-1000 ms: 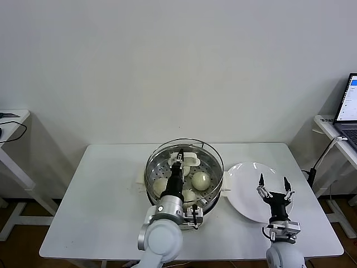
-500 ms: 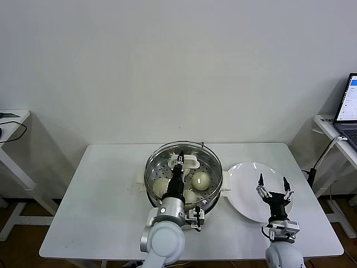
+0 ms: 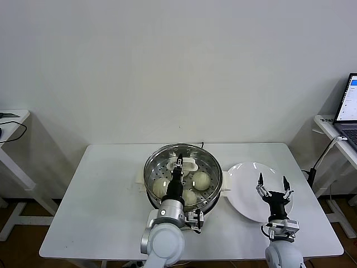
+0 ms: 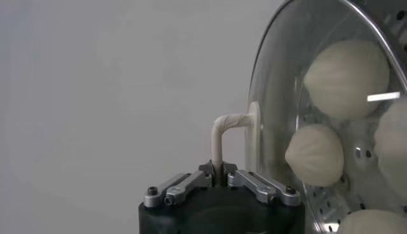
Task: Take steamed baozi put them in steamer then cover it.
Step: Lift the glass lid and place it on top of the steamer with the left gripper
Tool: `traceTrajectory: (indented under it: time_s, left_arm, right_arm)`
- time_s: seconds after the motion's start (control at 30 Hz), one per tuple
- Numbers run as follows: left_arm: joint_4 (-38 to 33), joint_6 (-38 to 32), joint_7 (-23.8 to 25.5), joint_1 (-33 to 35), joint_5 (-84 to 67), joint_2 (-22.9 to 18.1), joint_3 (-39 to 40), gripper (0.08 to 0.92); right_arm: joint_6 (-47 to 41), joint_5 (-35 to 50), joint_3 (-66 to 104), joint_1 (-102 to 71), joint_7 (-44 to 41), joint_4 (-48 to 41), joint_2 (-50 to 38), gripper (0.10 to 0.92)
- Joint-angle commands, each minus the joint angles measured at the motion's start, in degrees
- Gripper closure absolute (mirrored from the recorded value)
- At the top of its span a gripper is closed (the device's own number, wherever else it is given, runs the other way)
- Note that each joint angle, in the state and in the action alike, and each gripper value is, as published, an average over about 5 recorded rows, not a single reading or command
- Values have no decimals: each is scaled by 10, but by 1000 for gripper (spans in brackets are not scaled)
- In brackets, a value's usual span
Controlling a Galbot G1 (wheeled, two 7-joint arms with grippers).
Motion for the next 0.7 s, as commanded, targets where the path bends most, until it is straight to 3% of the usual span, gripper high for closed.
traceTrajectory:
  time_s: [0.03,0.7]
  left_arm:
    - [5,-2,-1,1,9,-4,1,815]
    - [13,-11,-10,8,14,-9,-3,815]
  right_arm:
    - [0,0,-1,1,0,-1,1,203]
    - [0,0,-2,3,0,-3,4,203]
